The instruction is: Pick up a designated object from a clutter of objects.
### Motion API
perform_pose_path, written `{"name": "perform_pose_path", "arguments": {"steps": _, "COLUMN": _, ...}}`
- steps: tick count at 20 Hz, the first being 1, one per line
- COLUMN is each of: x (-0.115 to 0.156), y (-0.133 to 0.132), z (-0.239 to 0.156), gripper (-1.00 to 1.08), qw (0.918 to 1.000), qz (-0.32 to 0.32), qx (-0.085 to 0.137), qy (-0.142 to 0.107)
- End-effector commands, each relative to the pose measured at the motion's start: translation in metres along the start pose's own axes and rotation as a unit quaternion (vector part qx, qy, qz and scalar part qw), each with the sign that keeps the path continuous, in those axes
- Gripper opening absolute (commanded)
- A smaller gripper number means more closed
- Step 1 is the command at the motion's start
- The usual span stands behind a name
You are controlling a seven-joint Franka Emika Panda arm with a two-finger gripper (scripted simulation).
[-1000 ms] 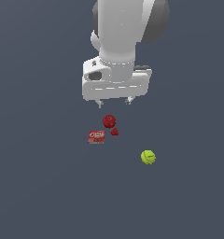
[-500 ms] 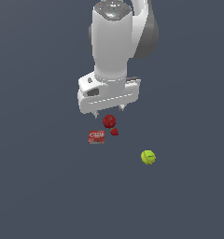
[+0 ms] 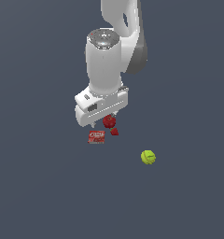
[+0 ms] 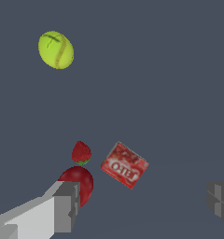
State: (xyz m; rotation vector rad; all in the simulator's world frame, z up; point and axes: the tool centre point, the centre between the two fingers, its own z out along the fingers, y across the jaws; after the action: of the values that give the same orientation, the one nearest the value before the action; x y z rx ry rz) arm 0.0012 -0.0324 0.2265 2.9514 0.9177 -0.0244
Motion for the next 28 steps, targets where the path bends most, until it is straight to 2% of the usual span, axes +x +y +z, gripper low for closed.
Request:
{"name": "perform_pose_path", "arguments": {"steps": 1, "x": -0.003, "y": 0.003, "z": 0.012, "gripper": 1.0, "qw": 0.9995, "qz": -0.031, "qx": 0.0, "qy": -0.001}}
{"name": "perform_pose_path", "arguments": {"steps": 8, "x": -0.013, "y": 0.011, "z": 0.044, "gripper": 1.0, "qw": 0.9931, "qz": -0.117, "qx": 0.001, "qy": -0.002}}
{"name": "perform_pose_path", "arguments": {"steps": 14, "x": -0.022, "y": 0.015, "z": 0.07, "gripper": 1.0, "qw": 0.9818, "qz": -0.19, "qx": 0.003, "qy": -0.001}}
{"name": "perform_pose_path", "arguments": {"steps": 21, "x": -0.034, "y": 0.017, "z": 0.1, "gripper": 1.0, "qw": 0.9617, "qz": -0.274, "qx": 0.006, "qy": 0.003}}
{"name": "perform_pose_path", "arguments": {"steps": 28, "x": -0.045, "y": 0.016, "z": 0.129, "gripper": 1.0, "qw": 0.9344, "qz": -0.356, "qx": 0.009, "qy": 0.01}}
